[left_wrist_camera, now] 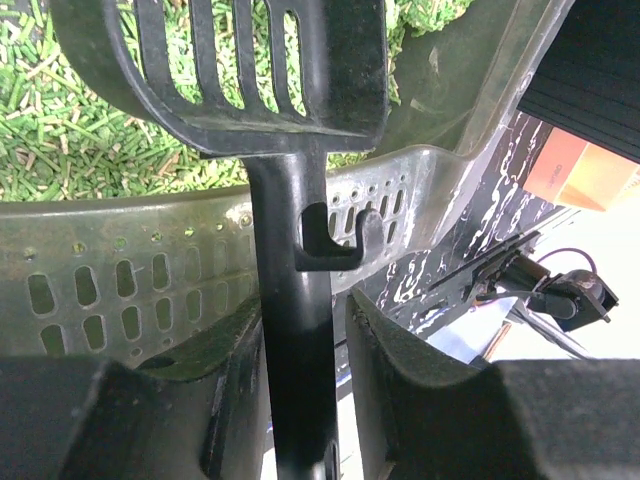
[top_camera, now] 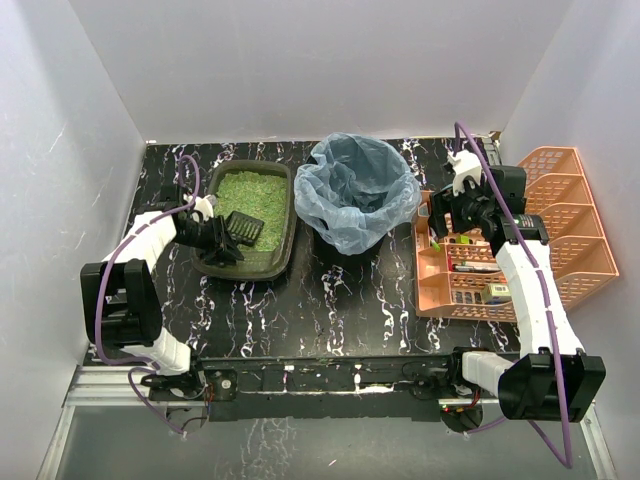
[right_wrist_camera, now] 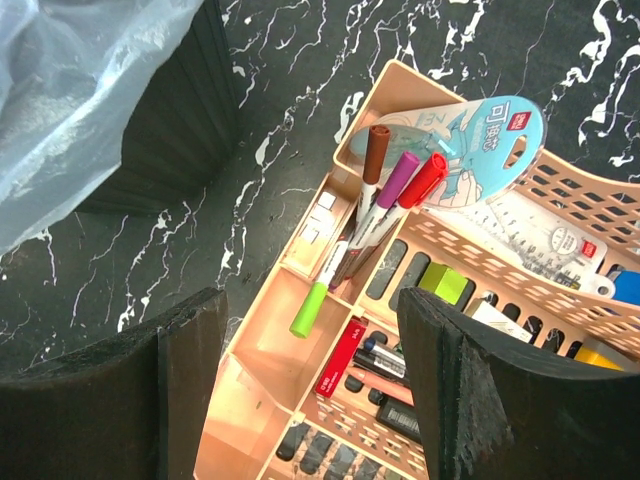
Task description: Clean the litter box
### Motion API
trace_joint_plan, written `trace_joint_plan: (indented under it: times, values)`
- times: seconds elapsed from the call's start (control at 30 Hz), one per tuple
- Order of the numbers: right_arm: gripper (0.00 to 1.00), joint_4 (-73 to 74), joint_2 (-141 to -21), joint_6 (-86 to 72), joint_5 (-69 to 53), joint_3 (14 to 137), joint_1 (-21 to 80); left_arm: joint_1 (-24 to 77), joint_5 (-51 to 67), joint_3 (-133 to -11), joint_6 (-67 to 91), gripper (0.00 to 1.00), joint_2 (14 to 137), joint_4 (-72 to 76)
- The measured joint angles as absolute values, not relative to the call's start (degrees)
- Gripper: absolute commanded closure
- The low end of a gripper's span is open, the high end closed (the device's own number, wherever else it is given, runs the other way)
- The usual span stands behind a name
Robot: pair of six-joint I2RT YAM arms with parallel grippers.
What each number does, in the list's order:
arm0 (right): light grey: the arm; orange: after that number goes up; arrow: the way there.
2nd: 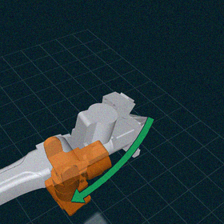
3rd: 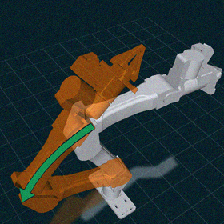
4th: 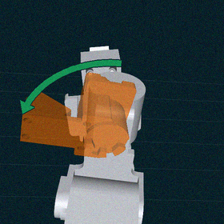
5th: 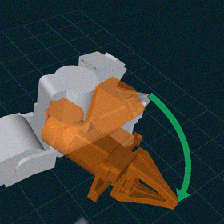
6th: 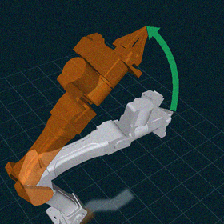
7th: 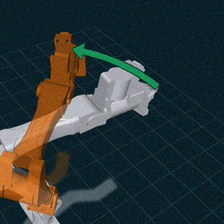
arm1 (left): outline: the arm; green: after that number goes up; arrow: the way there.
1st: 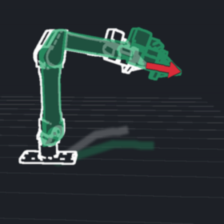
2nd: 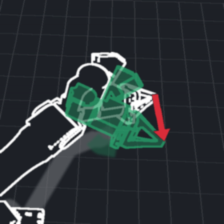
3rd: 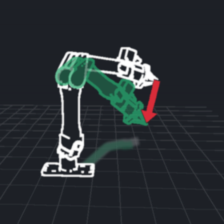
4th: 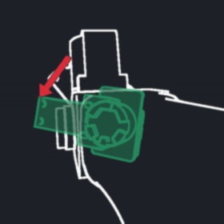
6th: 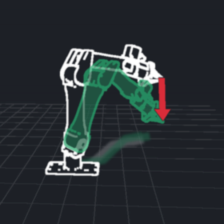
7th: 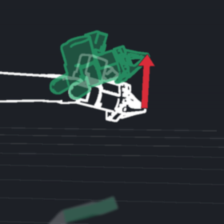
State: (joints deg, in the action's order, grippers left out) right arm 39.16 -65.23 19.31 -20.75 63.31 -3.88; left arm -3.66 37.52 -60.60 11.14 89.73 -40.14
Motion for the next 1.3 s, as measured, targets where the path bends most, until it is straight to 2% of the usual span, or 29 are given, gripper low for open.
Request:
trace_joint_plan:
  times: [0.8,1.0,1.07,1.13,1.17,1.23,1.27,1.3]
  values:
    - [0.25,39.0,-65.23,19.51,-19.7,63.13,-3.88,-3.66,34.89,-61.06,8.8,0.6,87.42,-43.31]
    - [0.19,38.79,-65.23,19.64,-17.15,65.25,-3.88,-3.66,33.21,-61.06,5.82,0.54,82.59,-45.01]
    - [0.15,38.57,-65.3,19.73,-15.62,66.02,-3.88,-3.66,32.05,-61.08,4.6,0.5,80.25,-45.52]
    - [0.03,38.28,-65.56,19.88,-13.72,66.63,-3.88,-3.64,30.02,-61.54,3.27,0.44,77.38,-46.02]
    - [0.02,38.22,-65.87,19.9,-12.62,67.07,-3.88,-3.66,28.77,-62.13,2.57,0.4,76.18,-46.35]
    - [0.01,37.56,-66.54,20.05,-10.31,67.66,-3.88,-3.64,25.74,-64.12,1.37,0.3,73.95,-46.41]
    - [0.01,37.23,-66.87,20.1,-9.23,67.81,-3.88,-3.66,24.1,-65.19,0.82,0.22,72.88,-46.19]
    - [0.01,36.95,-67.05,20.1,-8.45,67.83,-3.88,-3.66,22.31,-66.19,0.3,0.09,71.72,-45.65]
